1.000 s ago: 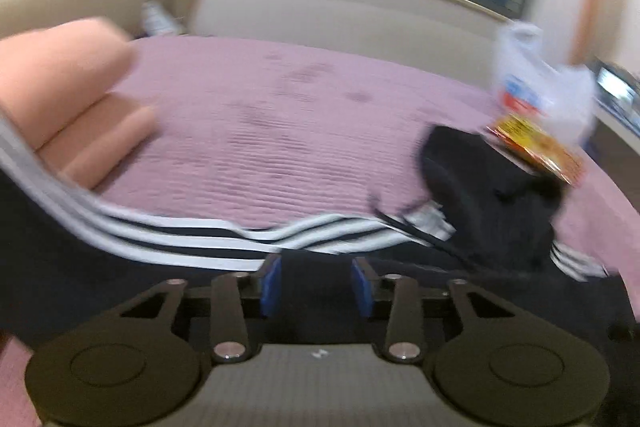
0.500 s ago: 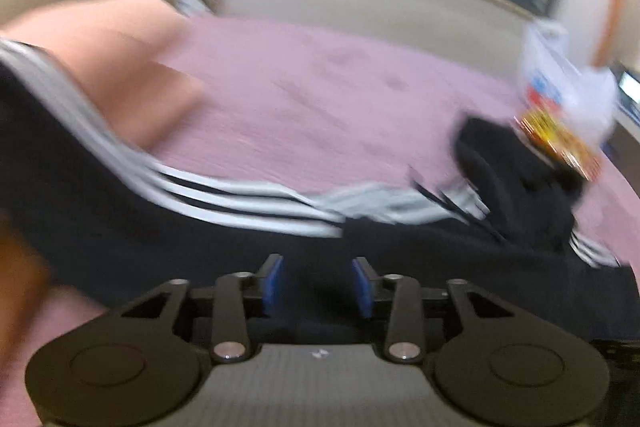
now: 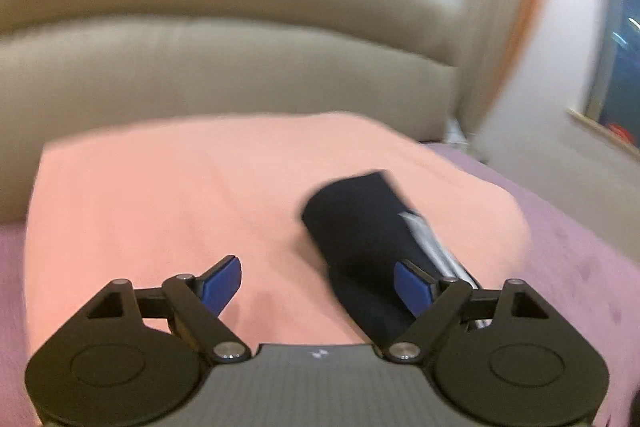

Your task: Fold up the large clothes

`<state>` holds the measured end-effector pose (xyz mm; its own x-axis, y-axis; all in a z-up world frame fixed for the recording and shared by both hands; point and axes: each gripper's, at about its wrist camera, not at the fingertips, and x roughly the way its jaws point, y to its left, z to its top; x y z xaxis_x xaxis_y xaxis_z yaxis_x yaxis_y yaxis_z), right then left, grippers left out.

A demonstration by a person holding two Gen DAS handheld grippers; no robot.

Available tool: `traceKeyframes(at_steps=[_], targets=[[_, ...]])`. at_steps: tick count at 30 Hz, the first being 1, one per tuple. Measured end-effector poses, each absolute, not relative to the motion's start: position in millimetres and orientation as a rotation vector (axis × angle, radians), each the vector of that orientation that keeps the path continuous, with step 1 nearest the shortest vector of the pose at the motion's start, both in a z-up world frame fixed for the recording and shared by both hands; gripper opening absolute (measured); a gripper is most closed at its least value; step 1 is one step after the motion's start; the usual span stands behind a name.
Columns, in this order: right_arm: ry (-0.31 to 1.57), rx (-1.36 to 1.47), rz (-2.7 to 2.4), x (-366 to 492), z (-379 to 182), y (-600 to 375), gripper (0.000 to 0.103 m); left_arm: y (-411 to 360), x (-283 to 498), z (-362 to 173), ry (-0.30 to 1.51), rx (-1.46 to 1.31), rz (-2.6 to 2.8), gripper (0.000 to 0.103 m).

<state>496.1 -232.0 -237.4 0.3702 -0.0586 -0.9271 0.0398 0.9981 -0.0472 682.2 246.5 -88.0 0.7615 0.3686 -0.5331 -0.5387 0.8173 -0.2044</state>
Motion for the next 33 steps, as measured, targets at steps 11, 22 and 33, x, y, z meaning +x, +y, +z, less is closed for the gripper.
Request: traceKeyframes(at_steps=[11, 22, 33], targets=[[1.161, -0.01, -0.041, 495, -244, -237, 0.074, 246, 766, -118, 0.592, -0.226, 0.375, 0.021], [1.104, 0.241, -0.111, 446, -220, -284, 0.068, 94, 686, -84, 0.459, 0.004, -0.032, 0.018], [1.056, 0.307, -0.229, 411, -196, -348, 0.068, -159, 624, -122, 0.55, -0.07, -0.703, 0.02]])
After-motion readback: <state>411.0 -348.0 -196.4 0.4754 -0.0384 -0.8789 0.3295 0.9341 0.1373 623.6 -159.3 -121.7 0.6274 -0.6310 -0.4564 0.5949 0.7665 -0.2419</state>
